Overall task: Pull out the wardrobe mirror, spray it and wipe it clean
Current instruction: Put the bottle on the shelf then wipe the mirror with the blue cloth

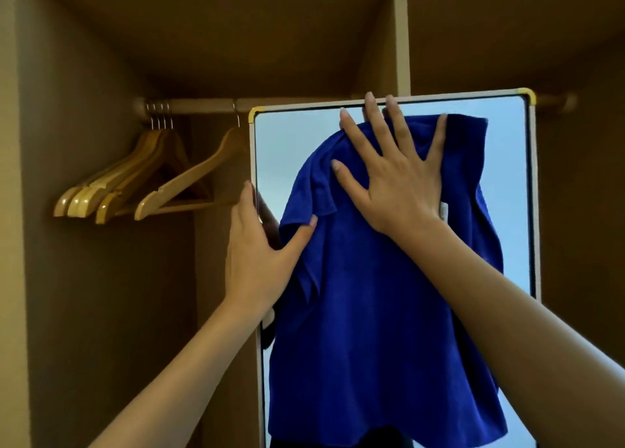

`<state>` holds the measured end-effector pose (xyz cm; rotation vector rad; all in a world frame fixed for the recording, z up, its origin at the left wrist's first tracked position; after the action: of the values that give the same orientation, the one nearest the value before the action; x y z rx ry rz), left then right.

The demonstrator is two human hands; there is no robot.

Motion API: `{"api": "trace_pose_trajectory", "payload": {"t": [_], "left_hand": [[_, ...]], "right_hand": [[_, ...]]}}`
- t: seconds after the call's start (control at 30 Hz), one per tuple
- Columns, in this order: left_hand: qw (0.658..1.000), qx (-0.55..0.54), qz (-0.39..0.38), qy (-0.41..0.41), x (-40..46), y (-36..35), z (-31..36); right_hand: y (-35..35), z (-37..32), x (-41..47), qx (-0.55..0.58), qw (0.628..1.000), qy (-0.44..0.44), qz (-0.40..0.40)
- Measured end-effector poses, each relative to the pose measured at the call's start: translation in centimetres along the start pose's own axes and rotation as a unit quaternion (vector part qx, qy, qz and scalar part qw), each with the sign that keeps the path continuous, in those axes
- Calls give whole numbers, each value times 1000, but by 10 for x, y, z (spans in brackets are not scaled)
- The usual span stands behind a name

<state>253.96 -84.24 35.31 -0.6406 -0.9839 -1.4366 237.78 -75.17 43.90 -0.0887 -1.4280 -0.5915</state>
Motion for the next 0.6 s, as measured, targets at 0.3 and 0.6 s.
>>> {"api": "trace_pose_trajectory", "payload": {"t": [0.3,0.6], "left_hand": [[987,151,25,-38,-6,-17,19],[976,205,72,-4,-3,-23,35]], "right_hand": [[-5,0,-12,-1,1000,4,-15],[7,29,19,-1,1000,18,9]]}}
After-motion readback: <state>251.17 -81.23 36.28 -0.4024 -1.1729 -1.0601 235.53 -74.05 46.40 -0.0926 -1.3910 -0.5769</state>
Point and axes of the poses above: each hand's wrist, its own x-axis towards the middle knuckle, its own y-axis out of the back of the hand, z = x × y, the point moved 7 cm from there along x, towards the middle knuckle, and after that the axes turned 6 degrees about -z, right-handed, at the moved point
